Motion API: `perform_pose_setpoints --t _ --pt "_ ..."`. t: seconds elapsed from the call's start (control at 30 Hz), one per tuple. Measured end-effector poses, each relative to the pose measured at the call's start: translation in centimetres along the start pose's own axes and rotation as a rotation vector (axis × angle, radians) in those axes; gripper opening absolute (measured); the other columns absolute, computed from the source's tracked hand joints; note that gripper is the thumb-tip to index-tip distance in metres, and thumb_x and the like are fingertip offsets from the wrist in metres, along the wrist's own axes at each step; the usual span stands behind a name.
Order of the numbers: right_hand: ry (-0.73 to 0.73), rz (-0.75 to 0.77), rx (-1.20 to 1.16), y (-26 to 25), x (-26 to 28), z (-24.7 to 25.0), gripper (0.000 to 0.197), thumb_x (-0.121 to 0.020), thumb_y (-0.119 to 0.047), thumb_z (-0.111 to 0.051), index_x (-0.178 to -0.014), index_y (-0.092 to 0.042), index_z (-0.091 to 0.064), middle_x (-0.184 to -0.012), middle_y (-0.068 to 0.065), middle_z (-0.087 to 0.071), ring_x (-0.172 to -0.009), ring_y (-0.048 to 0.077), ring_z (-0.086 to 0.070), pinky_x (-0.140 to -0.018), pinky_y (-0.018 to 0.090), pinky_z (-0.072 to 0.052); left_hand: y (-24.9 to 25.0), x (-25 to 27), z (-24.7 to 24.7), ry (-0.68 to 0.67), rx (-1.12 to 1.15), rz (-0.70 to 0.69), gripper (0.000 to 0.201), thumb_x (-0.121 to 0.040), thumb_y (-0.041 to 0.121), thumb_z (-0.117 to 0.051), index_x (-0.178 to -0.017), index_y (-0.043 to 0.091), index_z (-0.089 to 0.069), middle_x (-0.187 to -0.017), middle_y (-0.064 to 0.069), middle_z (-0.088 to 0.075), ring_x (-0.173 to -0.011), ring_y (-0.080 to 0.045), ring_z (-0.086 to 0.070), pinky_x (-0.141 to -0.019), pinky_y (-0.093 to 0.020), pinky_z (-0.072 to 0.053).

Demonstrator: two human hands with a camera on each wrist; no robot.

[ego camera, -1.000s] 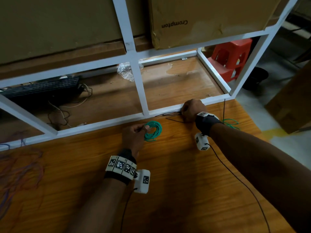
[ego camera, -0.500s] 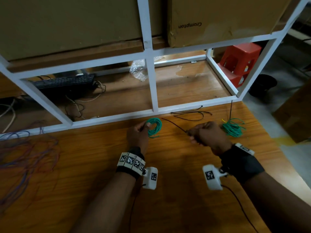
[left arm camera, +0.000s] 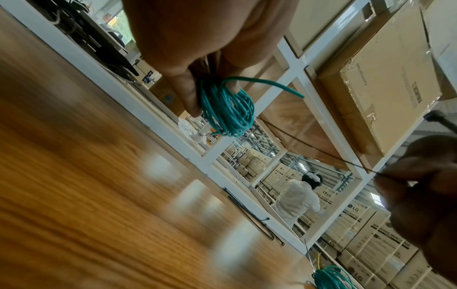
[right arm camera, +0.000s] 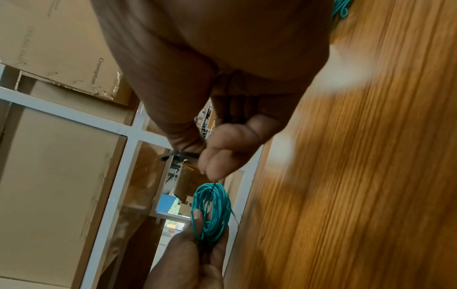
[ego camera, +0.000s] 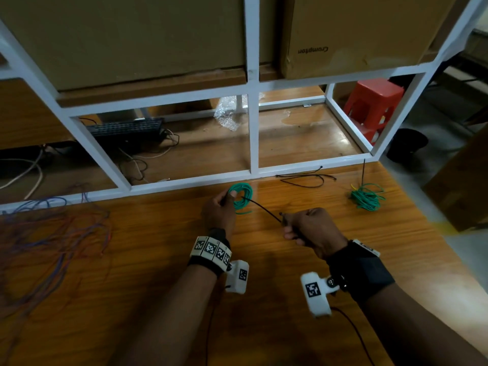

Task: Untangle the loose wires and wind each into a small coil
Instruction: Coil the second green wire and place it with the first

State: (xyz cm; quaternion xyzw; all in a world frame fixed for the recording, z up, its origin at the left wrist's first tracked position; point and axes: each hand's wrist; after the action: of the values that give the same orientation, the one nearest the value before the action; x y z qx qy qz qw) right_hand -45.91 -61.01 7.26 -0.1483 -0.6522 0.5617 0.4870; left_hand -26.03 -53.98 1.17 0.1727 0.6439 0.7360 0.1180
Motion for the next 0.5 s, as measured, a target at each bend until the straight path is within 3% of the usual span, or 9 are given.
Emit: perform_pose_setpoints --t 0.17,0.27,0.4,0.5 --pt "0.029 0.019 0.005 -0.1 -0.3 -0.8 0.023 -0.092 -0.02 -0.076 -0.076 -0.004 -0.075 -0.069 0.011 -0.073 -0.054 0.013 -0.067 -0.046 0.023 -0.048 -0.3 1.1 0.2 -0.086 0.0 -0.016 0.033 -0.094 0.023 -0.068 -0.125 0.013 -0.066 -0.106 0.005 -0.063 -0.097 -0.015 -0.063 -0.076 -0.027 -0.055" --pt "0.03 0.029 0.017 0.1 -0.9 -1.5 0.021 -0.091 -0.02 -0.077 -0.075 -0.007 -0.074 -0.068 0.01 -0.074 -0.056 0.014 -0.069 -0.044 0.021 -0.048 -0.9 2.1 -0.2 -0.207 -0.066 -0.101 0.029 -0.094 0.028 -0.07 -0.121 0.019 -0.07 -0.11 0.003 -0.07 -0.103 -0.017 -0.068 -0.079 -0.031 -0.059" --pt "0.003 0.059 0.029 0.9 -1.6 -1.9 0.015 -0.094 -0.016 -0.072 -0.082 -0.008 -0.074 -0.068 0.006 -0.073 -0.06 0.014 -0.068 -0.044 0.021 -0.047 -0.8 2.8 -0.8 -0.213 -0.037 -0.076 0.037 -0.091 0.022 -0.073 -0.127 0.013 -0.067 -0.119 -0.003 -0.072 -0.098 -0.006 -0.069 -0.074 -0.018 -0.058" --pt "-0.036 0.109 0.035 1.4 -1.7 -1.8 0.012 -0.096 -0.015 -0.072 -0.086 -0.009 -0.073 -0.069 0.004 -0.072 -0.06 0.012 -0.068 -0.047 0.024 -0.047 -0.5 3.0 -1.2 -0.174 0.048 0.016 0.061 -0.088 0.021 -0.076 -0.143 0.013 -0.051 -0.123 -0.005 -0.069 -0.092 0.001 -0.065 -0.064 -0.011 -0.054"
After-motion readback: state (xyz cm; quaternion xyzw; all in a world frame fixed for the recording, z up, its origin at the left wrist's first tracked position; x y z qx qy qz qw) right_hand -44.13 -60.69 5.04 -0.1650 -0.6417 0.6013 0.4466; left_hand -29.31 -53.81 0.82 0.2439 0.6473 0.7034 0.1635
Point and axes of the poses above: each hand's wrist, its own x-axis away from the middle knuckle, its own z-axis out of the back of the hand, y = z × x
